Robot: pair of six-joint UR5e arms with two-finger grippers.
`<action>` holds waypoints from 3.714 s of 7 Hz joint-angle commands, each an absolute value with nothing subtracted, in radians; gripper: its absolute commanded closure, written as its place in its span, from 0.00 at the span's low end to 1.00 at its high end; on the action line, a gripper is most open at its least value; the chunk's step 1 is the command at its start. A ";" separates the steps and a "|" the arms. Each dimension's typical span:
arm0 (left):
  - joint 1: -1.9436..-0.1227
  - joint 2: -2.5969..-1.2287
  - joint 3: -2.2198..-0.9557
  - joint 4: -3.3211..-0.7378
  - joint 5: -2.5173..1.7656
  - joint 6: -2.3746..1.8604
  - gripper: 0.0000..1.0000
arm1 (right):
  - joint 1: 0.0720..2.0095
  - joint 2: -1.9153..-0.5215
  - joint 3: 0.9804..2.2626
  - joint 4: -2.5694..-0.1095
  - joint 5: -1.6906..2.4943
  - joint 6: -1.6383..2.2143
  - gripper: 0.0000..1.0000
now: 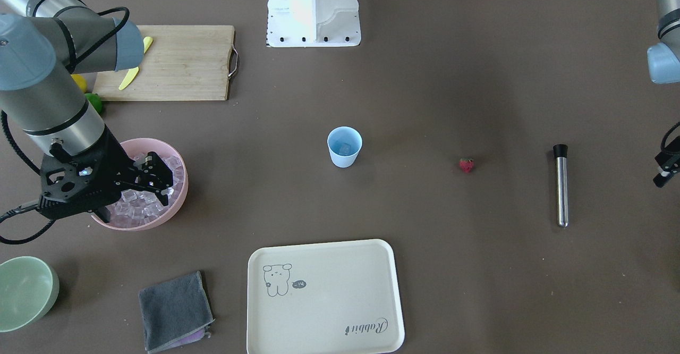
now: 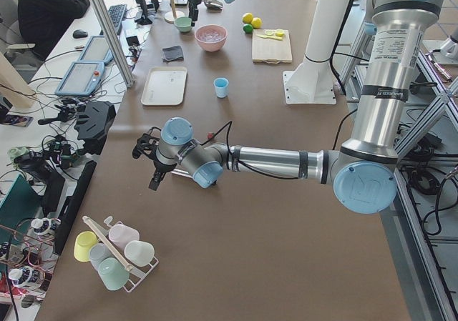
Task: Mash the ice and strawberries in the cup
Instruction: 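Move the right gripper back toward the pink bowl of ice, then lower the right gripper into the pink bowl and grasp another ice cube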
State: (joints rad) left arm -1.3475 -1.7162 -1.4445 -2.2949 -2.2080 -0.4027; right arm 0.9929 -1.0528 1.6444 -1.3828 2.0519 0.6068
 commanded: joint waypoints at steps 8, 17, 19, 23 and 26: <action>-1.347 -1.717 -1.445 -2.299 -2.207 -0.402 0.02 | 1.006 -1.206 1.634 -1.266 2.062 0.519 0.01; -1.345 -1.717 -1.447 -2.319 -2.207 -0.397 0.02 | 1.017 -1.305 1.609 -1.135 2.062 0.466 0.01; -1.345 -1.717 -1.447 -2.319 -2.207 -0.397 0.02 | 1.017 -1.328 1.571 -1.099 2.059 0.474 0.01; -1.345 -1.706 -1.447 -2.339 -2.207 -0.400 0.02 | 1.011 -1.256 1.595 -1.137 2.100 0.578 0.01; -1.345 -1.689 -1.444 -2.368 -2.207 -0.397 0.02 | 0.931 -1.232 1.611 -1.128 2.083 0.696 0.01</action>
